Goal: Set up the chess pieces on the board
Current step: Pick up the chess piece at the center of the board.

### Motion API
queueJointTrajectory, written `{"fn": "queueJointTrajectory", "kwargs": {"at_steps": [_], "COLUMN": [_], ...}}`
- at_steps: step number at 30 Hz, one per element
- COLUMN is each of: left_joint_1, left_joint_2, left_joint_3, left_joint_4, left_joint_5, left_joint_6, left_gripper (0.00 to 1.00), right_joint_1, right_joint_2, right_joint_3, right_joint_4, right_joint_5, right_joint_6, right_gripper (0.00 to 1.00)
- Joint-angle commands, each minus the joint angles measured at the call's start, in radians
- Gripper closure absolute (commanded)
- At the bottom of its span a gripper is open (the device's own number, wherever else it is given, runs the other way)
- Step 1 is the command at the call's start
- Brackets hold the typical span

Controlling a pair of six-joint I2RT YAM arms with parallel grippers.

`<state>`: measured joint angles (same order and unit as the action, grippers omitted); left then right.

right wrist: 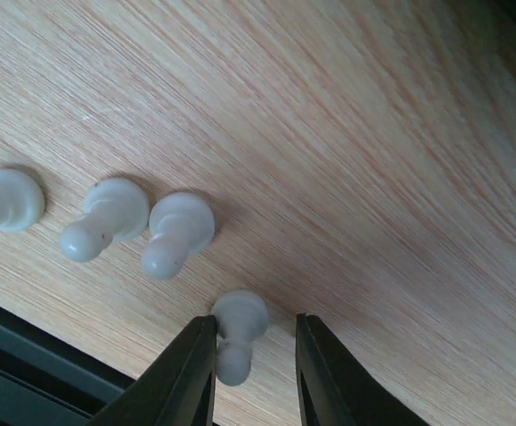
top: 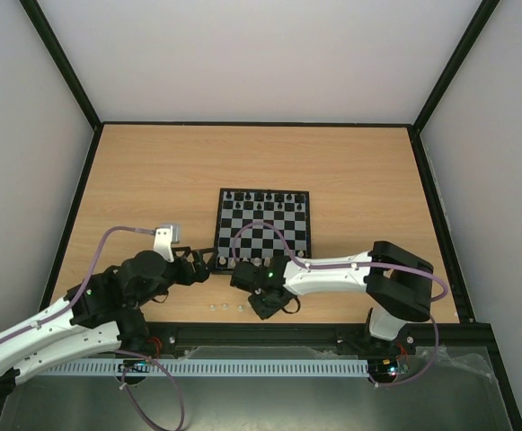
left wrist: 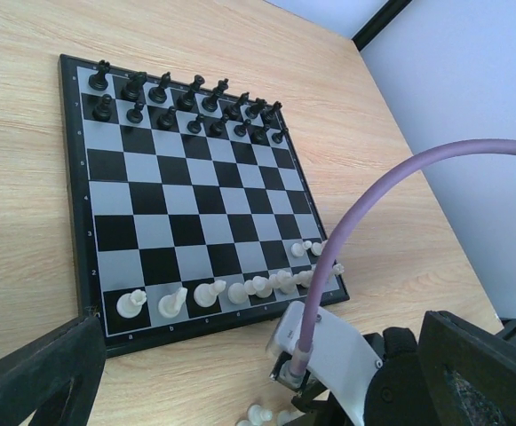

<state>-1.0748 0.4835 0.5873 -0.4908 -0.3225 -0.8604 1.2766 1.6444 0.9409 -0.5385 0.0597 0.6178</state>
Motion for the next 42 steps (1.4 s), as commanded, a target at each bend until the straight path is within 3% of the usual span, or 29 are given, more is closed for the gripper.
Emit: {"fn": "queueJointTrajectory", "kwargs": {"at_steps": [1, 28, 42], "left_joint_1": [0.003, 0.003, 0.003], "left_joint_2": [-0.021, -0.041, -0.034], "left_joint_3": [-0.005, -0.013, -0.017], "left_joint_4": [-0.022, -0.025, -0.016], "left_joint_5": [-0.013, -0.012, -0.007], "left_joint_6": [-0.005, -0.006, -0.006], "left_gripper": [0.01, 0.01, 0.01], "right_joint_1": [0.007, 0.006, 0.006], "right_joint_2": [0.039, 0.037, 0.017], "right_joint_3": [0.041, 0.062, 0.039], "right_joint_4": [-0.026, -0.080, -0.091], "right_joint_5": [0.027, 0.036, 0.049], "right_joint_6": [0.000, 0.002, 0.009], "right_gripper": [0.76, 0.79, 0.94]}}
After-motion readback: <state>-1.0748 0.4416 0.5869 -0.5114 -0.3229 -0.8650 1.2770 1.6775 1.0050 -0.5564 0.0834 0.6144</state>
